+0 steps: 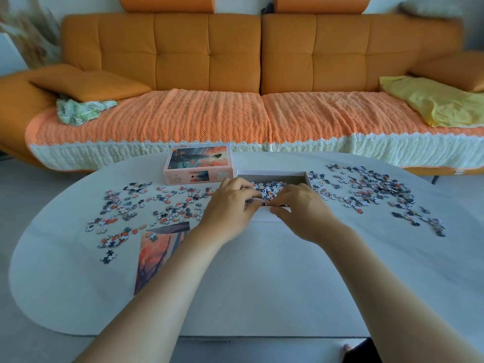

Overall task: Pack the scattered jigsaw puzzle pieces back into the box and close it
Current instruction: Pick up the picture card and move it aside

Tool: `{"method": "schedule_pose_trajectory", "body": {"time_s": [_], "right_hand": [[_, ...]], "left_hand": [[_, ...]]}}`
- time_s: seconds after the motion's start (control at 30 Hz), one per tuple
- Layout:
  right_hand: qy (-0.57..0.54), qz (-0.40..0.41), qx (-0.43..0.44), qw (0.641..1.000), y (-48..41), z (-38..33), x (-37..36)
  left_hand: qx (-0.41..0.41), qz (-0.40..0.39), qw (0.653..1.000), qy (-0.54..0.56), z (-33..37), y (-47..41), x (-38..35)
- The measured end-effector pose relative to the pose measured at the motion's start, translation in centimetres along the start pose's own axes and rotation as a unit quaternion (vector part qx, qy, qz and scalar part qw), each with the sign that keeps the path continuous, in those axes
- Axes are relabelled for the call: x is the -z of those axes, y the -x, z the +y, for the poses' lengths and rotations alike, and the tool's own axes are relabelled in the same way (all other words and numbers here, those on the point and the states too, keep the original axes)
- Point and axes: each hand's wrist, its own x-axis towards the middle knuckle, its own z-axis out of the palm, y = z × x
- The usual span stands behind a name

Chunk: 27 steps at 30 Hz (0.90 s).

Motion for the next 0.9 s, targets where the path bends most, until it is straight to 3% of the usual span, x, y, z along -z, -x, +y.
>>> {"method": "schedule_pose_trajectory", "body": {"time_s": [0.13,0.23,0.33,0.47,0.6,0.73,0.9], "right_hand": [[-0.004,0.035,0.0,0.999,0.1,-0.7,0.0],[-0.027,0.067,0.06,0.996,0.5,-3.7,-0.3],[-0.058,0.003,0.13,0.99,1.1,-7.3,-1.3],[-0.069,-0.118,0.158,0.978,1.8,-10.4,-3.3],[-0.055,-0.163,0.179,0.969,2.6,-11.9,-4.5],[-0.03,-0.158,0.205,0.965,2.8,-12.1,-4.4],[0.026,-0.117,0.157,0.98,3.0,-10.6,-3.1]], "left_hand": [[-0.006,0.013,1.0,-0.007,-0.2,1.5,1.4],[0.03,0.009,0.999,-0.024,-0.5,3.7,3.2],[0.075,-0.011,0.995,-0.063,-1.6,6.4,5.1],[0.144,-0.048,0.983,-0.107,-3.1,9.4,8.0],[0.161,-0.107,0.967,-0.166,-3.9,11.5,9.6],[0.148,-0.188,0.967,-0.084,-4.4,12.9,9.5],[0.102,-0.189,0.976,0.033,-3.2,12.8,8.5]]}}
